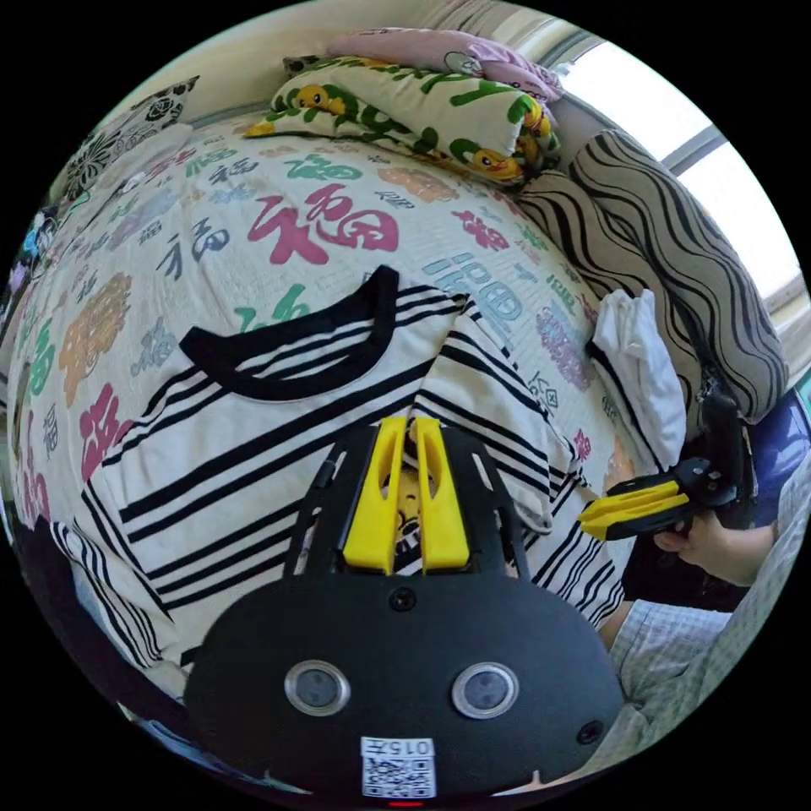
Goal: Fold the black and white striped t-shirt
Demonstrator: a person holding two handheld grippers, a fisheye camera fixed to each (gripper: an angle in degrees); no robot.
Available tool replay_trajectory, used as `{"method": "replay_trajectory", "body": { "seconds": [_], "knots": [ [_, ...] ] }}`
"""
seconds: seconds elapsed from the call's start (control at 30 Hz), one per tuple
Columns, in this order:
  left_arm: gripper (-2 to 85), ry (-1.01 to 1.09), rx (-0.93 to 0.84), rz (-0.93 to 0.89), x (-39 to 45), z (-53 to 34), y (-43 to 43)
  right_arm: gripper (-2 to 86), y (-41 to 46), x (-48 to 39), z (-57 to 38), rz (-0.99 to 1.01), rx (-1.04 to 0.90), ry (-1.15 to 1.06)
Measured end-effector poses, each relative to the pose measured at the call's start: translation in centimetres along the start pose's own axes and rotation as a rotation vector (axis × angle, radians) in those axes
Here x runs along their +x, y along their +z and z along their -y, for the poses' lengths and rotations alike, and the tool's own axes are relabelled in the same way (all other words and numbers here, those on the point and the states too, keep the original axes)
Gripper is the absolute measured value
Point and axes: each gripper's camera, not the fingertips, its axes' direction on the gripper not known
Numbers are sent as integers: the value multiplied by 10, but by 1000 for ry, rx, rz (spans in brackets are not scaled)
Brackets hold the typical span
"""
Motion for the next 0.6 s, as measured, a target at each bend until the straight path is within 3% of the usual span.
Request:
{"method": "replay_trajectory", "body": {
  "seconds": [0.13, 0.23, 0.33, 0.47, 0.6],
  "knots": [
    [19, -45, 98, 58, 3, -13, -40, 44, 2, 19, 10, -29, 70, 34],
    [24, 4, 182, -40, 21, -7, -65, 18, 12, 38, 30, -54, 152, 81],
    [18, 99, 78, -67, 39, 1, -62, 3, 42, 45, 59, -45, 135, 69],
    [7, 69, -90, 51, 26, -23, -62, -5, 114, 60, 82, -205, -54, 118],
    [2, 64, -103, 168, 18, -45, -100, -6, 135, 82, 84, -152, -30, 144]
  ]
}}
